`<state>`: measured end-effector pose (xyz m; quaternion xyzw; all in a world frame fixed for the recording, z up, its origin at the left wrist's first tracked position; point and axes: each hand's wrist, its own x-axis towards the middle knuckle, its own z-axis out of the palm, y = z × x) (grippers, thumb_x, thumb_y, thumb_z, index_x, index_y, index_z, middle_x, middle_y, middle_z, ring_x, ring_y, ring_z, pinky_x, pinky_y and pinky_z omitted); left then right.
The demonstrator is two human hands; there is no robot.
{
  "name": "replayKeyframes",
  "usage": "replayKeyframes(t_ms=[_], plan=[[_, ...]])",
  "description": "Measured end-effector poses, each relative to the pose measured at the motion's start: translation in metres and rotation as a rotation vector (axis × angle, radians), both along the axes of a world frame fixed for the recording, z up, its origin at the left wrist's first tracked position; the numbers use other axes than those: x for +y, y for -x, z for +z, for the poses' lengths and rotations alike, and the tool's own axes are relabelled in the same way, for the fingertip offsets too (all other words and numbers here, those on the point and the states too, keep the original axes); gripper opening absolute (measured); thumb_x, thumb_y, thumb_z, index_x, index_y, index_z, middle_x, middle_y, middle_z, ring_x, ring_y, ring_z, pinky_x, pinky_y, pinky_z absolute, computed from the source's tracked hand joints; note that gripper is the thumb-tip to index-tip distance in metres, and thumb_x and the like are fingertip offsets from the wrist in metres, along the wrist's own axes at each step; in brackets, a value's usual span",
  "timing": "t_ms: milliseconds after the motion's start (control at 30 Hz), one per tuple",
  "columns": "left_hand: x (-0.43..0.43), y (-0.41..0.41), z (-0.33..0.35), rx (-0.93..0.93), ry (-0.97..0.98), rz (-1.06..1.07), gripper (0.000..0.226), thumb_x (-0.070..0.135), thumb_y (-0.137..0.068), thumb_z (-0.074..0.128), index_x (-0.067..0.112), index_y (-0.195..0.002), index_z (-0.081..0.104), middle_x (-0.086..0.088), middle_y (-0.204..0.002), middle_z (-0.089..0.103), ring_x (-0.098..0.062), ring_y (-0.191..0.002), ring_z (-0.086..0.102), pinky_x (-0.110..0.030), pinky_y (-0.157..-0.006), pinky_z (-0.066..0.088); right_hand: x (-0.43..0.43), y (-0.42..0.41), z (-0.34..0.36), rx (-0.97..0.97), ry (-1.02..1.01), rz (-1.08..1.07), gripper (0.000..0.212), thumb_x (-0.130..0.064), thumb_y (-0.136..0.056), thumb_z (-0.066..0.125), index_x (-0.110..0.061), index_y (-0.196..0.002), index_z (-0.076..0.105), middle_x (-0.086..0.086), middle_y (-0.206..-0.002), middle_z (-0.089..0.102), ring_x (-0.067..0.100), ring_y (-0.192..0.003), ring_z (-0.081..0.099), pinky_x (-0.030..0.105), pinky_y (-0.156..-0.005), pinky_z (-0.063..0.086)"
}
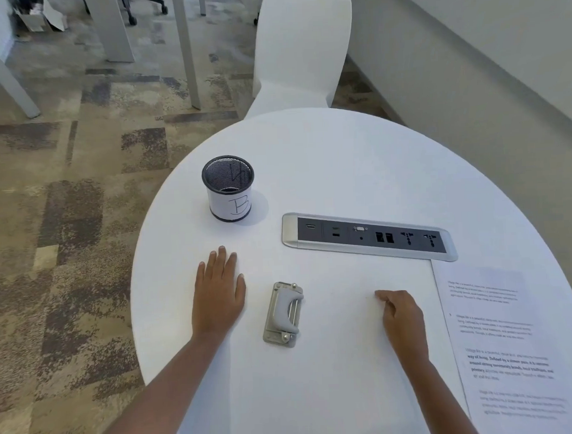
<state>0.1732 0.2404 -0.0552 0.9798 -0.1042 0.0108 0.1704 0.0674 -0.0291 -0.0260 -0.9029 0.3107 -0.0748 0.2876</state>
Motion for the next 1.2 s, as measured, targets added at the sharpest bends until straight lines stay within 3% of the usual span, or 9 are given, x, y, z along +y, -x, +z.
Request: replayKeyframes(t_ms=[300,567,867,1067,1133,1200], plan=[[-0.001,0.001,0.004,0.017,0.02,0.008,0.055,0.026,-0.085,0.027,-0.002,-0.122,0.056,-0.026,-0.132,0.053,-0.041,-0.122,0.052,-0.055,-0.101,0.04,0.02,0.017,-0.003,0.052,0.166,0.185,0.038,0.014,-0.084,0.043,0.0,-0.113,0.063,0.015,-0.105,0.061,0.032,-0.099,0.052,0.033,-0.078,0.047],[-0.001,0.002,0.004,0.03,0.035,0.01,0.056,0.027,-0.085,0.026,-0.002,-0.122,0.056,-0.026,-0.134,0.052,-0.042,-0.123,0.05,-0.055,-0.103,0.039,0.044,0.034,-0.007,-0.028,0.152,0.115,0.012,-0.007,-0.084,0.062,-0.003,-0.093,0.069,0.009,-0.084,0.062,0.029,-0.082,0.055,0.03,-0.059,0.043],[-0.001,0.004,0.003,0.046,0.046,0.018,0.058,0.029,-0.085,0.024,0.0,-0.128,0.051,-0.023,-0.141,0.045,-0.038,-0.131,0.043,-0.052,-0.11,0.031,0.043,0.021,-0.003,0.017,0.09,0.043,0.013,-0.009,-0.087,0.058,-0.002,-0.085,0.068,0.01,-0.09,0.063,0.027,-0.088,0.053,0.029,-0.061,0.041],[-0.001,0.004,0.003,0.052,0.048,0.016,0.055,0.027,-0.086,0.027,0.0,-0.129,0.051,-0.024,-0.141,0.044,-0.039,-0.131,0.041,-0.052,-0.111,0.03,0.043,0.009,0.002,0.207,0.298,0.133,0.017,-0.006,-0.09,0.046,0.0,-0.081,0.06,0.011,-0.089,0.057,0.025,-0.088,0.048,0.033,-0.055,0.038],[-0.001,0.004,0.003,0.052,0.047,0.016,0.052,0.024,-0.087,0.031,0.001,-0.13,0.05,-0.023,-0.142,0.043,-0.038,-0.132,0.04,-0.052,-0.111,0.029,0.046,0.005,0.006,0.179,0.408,0.174,0.012,0.008,-0.078,0.056,0.002,-0.068,0.058,0.013,-0.074,0.055,0.025,-0.071,0.047,0.031,-0.046,0.033],[-0.001,0.003,0.003,0.055,0.048,0.019,0.05,0.022,-0.087,0.034,0.001,-0.13,0.05,-0.023,-0.143,0.043,-0.038,-0.133,0.04,-0.052,-0.111,0.029,0.05,0.003,0.011,0.134,0.523,0.242,0.029,0.019,-0.05,0.072,0.0,-0.047,0.05,0.01,-0.052,0.046,0.02,-0.051,0.037,0.023,-0.037,0.025]])
